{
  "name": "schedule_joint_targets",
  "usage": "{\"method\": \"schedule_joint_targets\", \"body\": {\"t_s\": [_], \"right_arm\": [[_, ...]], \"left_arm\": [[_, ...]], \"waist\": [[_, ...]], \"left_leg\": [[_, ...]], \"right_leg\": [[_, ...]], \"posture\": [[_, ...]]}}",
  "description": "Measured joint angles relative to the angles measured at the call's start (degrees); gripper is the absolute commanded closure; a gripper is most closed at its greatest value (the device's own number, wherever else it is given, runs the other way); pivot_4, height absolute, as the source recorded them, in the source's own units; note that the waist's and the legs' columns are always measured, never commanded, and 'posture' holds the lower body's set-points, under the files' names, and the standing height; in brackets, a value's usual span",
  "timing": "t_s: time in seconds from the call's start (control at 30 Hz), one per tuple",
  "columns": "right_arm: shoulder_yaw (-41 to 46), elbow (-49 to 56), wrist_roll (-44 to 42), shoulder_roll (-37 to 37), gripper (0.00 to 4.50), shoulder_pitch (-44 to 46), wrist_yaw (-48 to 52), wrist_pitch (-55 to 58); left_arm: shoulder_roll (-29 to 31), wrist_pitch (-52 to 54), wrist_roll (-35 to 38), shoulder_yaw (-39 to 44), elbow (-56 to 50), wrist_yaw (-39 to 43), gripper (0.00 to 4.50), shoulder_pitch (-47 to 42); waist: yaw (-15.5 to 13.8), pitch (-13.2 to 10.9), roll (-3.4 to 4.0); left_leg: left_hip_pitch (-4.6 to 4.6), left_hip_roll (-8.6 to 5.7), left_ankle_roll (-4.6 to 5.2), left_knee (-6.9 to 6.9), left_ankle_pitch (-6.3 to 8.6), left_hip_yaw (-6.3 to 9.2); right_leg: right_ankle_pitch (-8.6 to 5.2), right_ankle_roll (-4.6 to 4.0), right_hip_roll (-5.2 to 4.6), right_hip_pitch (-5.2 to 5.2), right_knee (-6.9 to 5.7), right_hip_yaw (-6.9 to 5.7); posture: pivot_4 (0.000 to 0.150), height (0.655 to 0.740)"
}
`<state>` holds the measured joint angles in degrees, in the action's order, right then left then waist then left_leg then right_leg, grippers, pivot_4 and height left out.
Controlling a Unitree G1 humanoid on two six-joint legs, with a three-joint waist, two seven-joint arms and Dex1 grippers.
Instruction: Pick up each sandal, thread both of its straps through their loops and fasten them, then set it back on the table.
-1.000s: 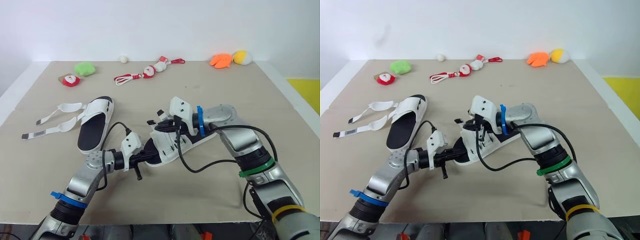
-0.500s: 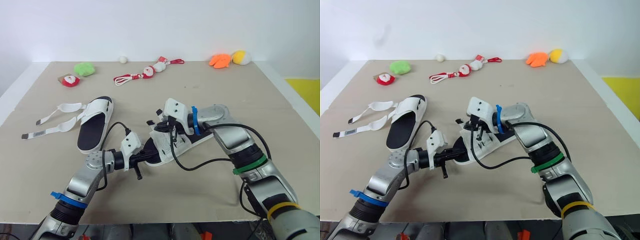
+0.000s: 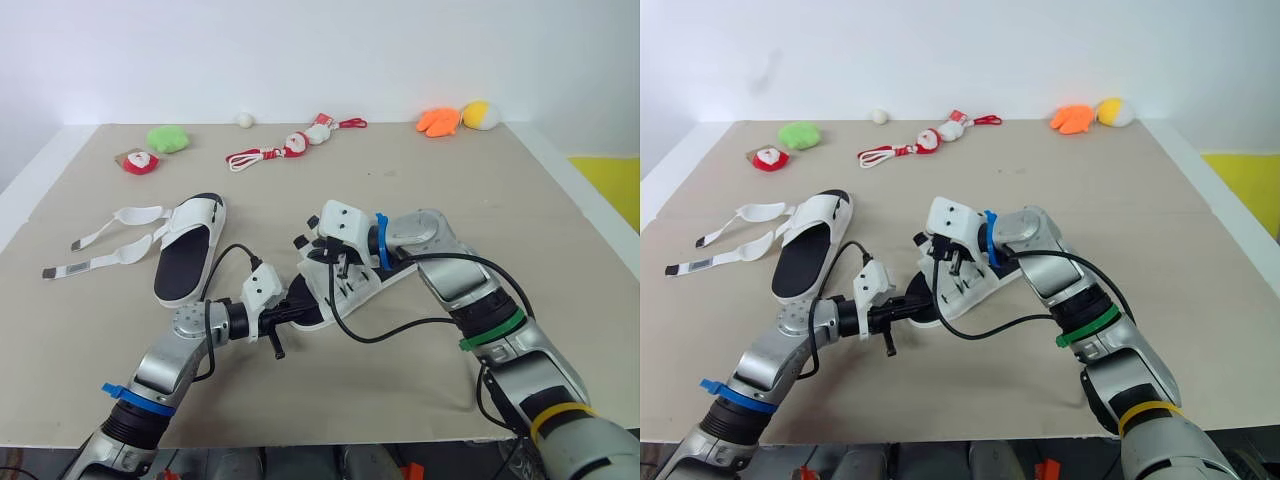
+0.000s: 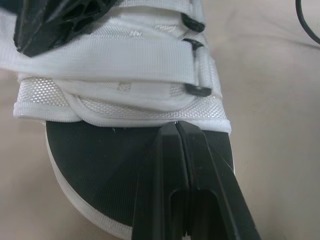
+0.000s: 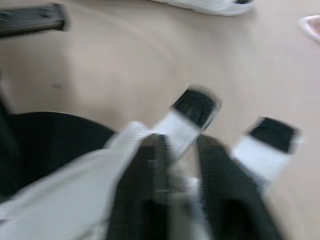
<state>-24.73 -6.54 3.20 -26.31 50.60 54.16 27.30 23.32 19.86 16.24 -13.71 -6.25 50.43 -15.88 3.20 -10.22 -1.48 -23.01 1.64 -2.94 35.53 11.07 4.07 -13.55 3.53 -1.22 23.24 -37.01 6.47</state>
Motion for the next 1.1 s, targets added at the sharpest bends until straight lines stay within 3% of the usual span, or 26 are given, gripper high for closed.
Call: {"method": "schedule_joint_targets", "body": {"t_s": [0.13,0.5,0.57,0.63,0.67,0.7,0.77,0.87,0.93,1.0,1.1], "right_arm": [[0.34,0.00,0.88,0.19,0.08,0.47,-0.89,-1.04],[0.34,-0.63,3.33,0.76,0.02,0.59,-2.21,-4.97],[2.58,-1.49,0.69,2.47,0.02,1.10,-1.63,-1.96],[6.77,-1.49,-5.42,4.28,0.02,2.50,0.43,5.04],[11.49,-1.61,-12.42,4.83,0.02,5.27,3.18,15.13],[11.85,-1.61,-12.92,4.76,0.02,5.61,3.42,16.05],[16.05,-3.13,-20.59,1.49,0.02,10.92,7.56,30.40],[16.74,-6.77,-24.93,-4.86,0.02,13.49,11.75,41.11],[15.75,-10.61,-27.57,-9.06,0.00,13.30,14.31,48.93],[15.53,-12.18,-28.75,-10.08,0.00,13.29,14.55,52.02],[13.97,-14.62,-29.35,-10.49,0.00,13.30,14.16,54.07]], "left_arm": [[-0.06,0.00,0.09,-0.02,-0.07,0.13,4.50,0.02],[-0.32,0.00,0.13,-0.07,0.03,0.14,4.50,-0.06],[-0.36,0.00,0.13,-0.05,0.07,0.09,4.50,-0.14],[-0.56,-0.09,0.14,0.03,0.05,-0.01,4.50,-0.15],[-1.14,-0.09,0.27,0.24,-0.06,-0.25,4.50,-0.06],[-1.20,-0.09,0.28,0.24,-0.09,-0.29,4.50,-0.03],[-1.83,-0.09,0.56,0.69,-1.08,-1.17,4.50,0.62],[-1.64,-0.20,0.49,0.94,-2.58,-2.30,4.50,2.03],[-0.21,-0.07,0.49,1.30,-5.18,-2.75,3.60,3.81],[0.51,0.38,0.55,1.36,-7.28,-2.80,3.04,5.15],[1.31,2.08,1.58,2.28,-11.25,-3.81,1.60,8.09]], "waist": [[0.00,0.00,0.00],[0.00,0.00,0.00],[0.00,-0.01,0.00],[-0.02,-0.01,0.01],[-0.11,-0.05,0.05],[-0.15,-0.05,0.05],[-0.43,-0.05,0.05],[-0.45,-0.02,0.00],[0.01,-0.06,0.07],[0.46,-0.08,0.15],[1.31,-0.10,0.17]], "left_leg": [[-0.02,-0.01,-0.01,-0.06,0.01,0.00],[-0.03,-0.02,-0.02,-0.09,0.01,0.01],[-0.03,-0.01,-0.02,-0.09,0.01,0.01],[-0.05,-0.01,-0.01,-0.09,0.01,0.03],[-0.12,-0.02,-0.01,-0.07,0.01,0.06],[-0.13,-0.03,-0.01,-0.07,0.01,0.07],[-0.16,-0.05,-0.01,-0.07,0.01,0.10],[-0.17,-0.05,-0.02,-0.10,0.10,0.12],[-0.19,-0.01,0.23,-0.13,0.29,0.02],[-0.17,0.02,0.34,-0.15,0.36,-0.01],[-0.18,0.10,0.43,-0.15,0.41,0.00]], "right_leg": [[0.01,0.05,0.00,0.00,0.00,0.00],[0.00,0.07,0.00,0.01,0.00,0.00],[0.00,0.06,0.00,0.01,0.00,0.00],[0.03,0.09,0.00,0.00,0.00,0.00],[0.05,0.07,-0.01,0.02,0.00,0.00],[0.05,0.07,-0.02,0.01,0.00,0.00],[0.03,0.05,-0.03,0.01,0.01,-0.03],[-0.23,-0.27,-0.05,0.04,0.03,-0.09],[-0.22,-0.13,-0.04,0.18,0.01,-0.09],[-0.25,-0.07,-0.02,0.21,-0.03,-0.09],[-0.29,-0.01,0.07,0.24,-0.06,-0.09]], "posture": [[0.150,0.7400],[0.150,0.7400],[0.150,0.7400],[0.150,0.7400],[0.150,0.7400],[0.150,0.7400],[0.150,0.7400],[0.150,0.7400],[0.150,0.7400],[0.150,0.7400],[0.150,0.7400]]}}
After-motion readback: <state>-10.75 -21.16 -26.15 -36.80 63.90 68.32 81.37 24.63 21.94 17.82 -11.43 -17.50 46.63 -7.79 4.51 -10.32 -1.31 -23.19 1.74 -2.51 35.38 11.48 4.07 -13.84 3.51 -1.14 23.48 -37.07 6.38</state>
